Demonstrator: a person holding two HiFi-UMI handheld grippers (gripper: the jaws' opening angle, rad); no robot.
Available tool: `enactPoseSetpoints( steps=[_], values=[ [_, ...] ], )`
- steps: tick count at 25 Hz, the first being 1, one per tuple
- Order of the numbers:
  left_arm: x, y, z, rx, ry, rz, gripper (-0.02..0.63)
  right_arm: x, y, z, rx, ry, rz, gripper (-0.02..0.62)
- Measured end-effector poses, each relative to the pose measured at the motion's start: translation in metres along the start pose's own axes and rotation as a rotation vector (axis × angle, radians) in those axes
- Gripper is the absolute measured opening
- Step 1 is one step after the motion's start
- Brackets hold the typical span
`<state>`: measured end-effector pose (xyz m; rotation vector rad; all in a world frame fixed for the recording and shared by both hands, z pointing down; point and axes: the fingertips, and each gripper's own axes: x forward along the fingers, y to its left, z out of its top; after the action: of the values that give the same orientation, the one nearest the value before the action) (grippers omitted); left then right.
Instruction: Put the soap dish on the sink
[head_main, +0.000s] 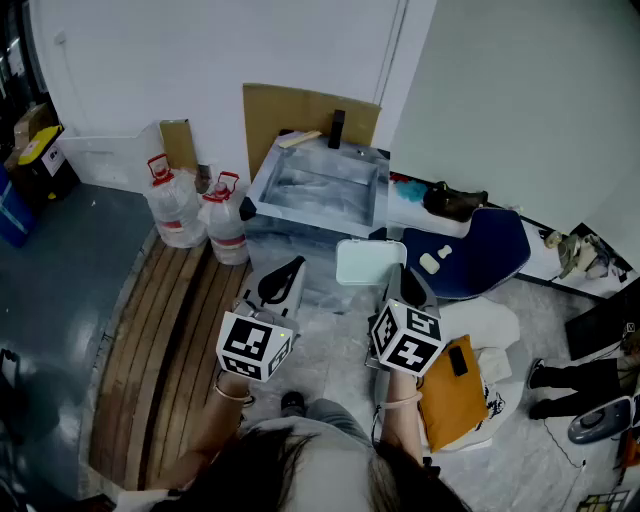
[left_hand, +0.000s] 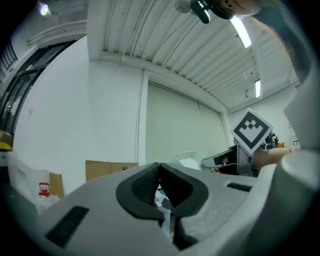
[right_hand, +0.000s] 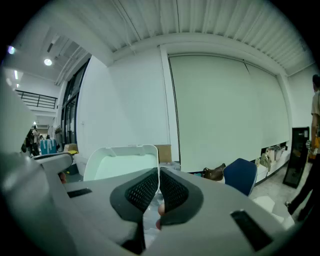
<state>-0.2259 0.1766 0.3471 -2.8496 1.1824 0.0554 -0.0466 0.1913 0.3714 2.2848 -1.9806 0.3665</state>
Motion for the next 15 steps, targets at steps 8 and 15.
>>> enactPoseSetpoints(
  steps=[8,15],
  values=[
    [0.027,0.014,-0.002,-0.02,-0.009,-0.014,0.009,0.028,0.006,0.007,0.016,-0.006,0.016,0.031],
    [0.06,0.023,-0.008,-0.016,-0.004,-0.017,0.009,0.058,-0.005,0.014,0.044,-0.019,0.031,0.031]
  ],
)
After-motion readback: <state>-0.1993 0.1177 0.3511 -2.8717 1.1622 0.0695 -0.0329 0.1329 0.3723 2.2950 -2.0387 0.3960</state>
